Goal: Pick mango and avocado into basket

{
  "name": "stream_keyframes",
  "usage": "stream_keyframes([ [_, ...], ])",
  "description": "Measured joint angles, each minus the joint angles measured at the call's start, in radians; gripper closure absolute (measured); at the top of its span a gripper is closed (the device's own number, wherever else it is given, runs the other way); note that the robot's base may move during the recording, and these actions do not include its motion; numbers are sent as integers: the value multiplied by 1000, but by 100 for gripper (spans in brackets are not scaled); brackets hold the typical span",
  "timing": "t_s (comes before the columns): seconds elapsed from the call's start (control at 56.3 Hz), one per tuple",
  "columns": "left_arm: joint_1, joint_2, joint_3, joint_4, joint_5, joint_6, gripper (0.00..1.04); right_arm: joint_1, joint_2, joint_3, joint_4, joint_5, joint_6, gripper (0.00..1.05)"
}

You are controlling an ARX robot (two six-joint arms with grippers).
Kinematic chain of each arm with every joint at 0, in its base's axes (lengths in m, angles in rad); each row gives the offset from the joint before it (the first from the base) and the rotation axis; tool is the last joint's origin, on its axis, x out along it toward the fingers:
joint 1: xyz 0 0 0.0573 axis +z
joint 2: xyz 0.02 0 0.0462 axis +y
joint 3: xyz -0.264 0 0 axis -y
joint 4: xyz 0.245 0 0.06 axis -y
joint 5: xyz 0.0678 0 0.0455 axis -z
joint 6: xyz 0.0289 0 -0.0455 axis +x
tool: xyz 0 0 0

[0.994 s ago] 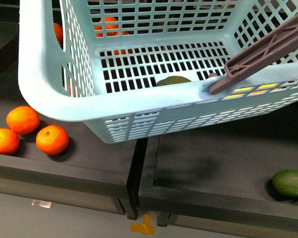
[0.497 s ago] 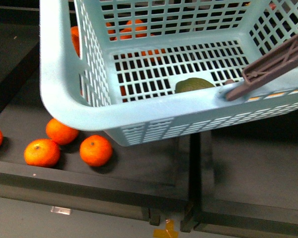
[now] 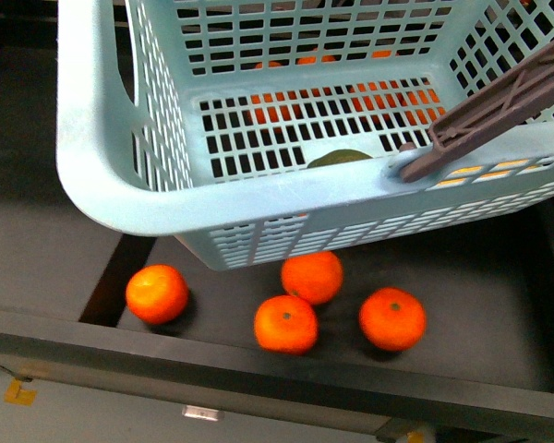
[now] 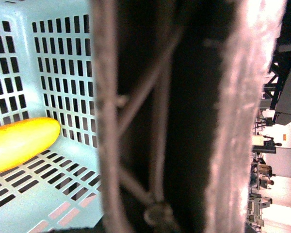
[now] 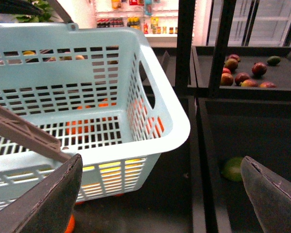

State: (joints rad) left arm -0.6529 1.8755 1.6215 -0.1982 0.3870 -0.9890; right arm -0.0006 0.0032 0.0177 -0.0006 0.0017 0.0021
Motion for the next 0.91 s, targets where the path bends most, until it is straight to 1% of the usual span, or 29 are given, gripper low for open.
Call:
stream_keyframes([
  [0.213, 0, 0, -1, 0, -13, 7, 92, 0, 1, 0, 0, -2, 1, 9],
  [0.568, 1, 0, -1, 0, 0, 5, 92, 0, 2, 0, -1, -6, 0, 9],
  [0.657, 10, 0, -1, 0, -4, 3, 92, -1, 1, 0, 0, -10, 0, 9],
  [0.816, 21, -2, -1, 0, -38, 21, 92, 0, 1, 0, -1, -6, 0, 9],
  [0.905, 19, -2, -1, 0, -32, 26, 92, 0, 1, 0, -1, -6, 0, 9],
])
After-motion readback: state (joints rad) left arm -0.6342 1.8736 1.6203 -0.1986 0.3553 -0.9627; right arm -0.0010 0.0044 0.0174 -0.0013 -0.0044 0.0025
